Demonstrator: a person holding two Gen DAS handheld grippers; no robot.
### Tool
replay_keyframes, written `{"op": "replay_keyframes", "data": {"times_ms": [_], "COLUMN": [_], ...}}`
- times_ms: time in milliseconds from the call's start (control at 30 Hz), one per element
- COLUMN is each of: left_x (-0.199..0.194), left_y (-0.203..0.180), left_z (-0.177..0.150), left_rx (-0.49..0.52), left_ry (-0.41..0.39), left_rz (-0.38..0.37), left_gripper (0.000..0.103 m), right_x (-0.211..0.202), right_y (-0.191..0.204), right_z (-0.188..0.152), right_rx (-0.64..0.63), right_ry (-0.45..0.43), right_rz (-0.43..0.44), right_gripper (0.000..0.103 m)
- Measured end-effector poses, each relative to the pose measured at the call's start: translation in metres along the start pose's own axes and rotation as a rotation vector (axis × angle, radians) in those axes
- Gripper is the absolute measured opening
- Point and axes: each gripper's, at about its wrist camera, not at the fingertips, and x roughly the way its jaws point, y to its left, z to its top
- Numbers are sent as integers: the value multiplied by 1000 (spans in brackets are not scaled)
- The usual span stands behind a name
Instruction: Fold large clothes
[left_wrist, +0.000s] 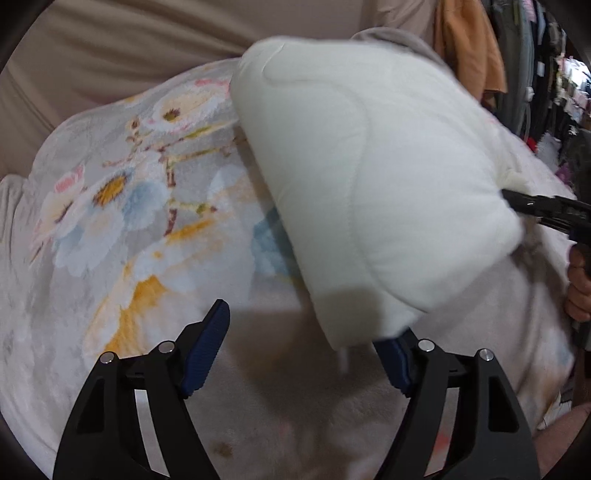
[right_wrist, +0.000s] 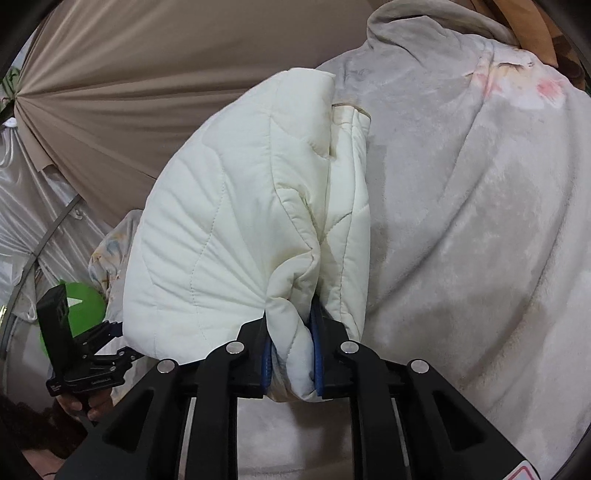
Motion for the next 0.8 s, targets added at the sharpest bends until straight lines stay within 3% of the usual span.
{"op": "replay_keyframes", "data": {"times_ms": [67,167,267,367,500,633,700,800], "left_x": [-24,-57,-86,-90,-49,20,38,48], "left_y": [2,7,5,-9,-28,-34,-31,-29], "left_z": [6,22,54,92,133,144,138,135], "left_rx": [16,16,23,27,23,22,-4,-20], "left_ry": [-37,-117,-257,-339,-309,-165,-141,-145], "left_rz": [-8,-26,-10,6,59,84,49,60], "left_gripper": [73,75,79,83,83,84,89,91], "right_x": [-16,-56,-83,-76,-21,57,74,78], "right_y": [5,18,52,97,126,89,61,40], "right_z": [5,21,48,74,99,103,92,88], "right_rx": [16,14,-87,-230,-342,-333,-297,-223], "right_ry": [-6,-92,-199,-251,-168,18,40,41], "right_rz": [7,9,-45,-128,-202,-355,-343,-266], "right_gripper": [21,31,28,25,18,17,14,14]}}
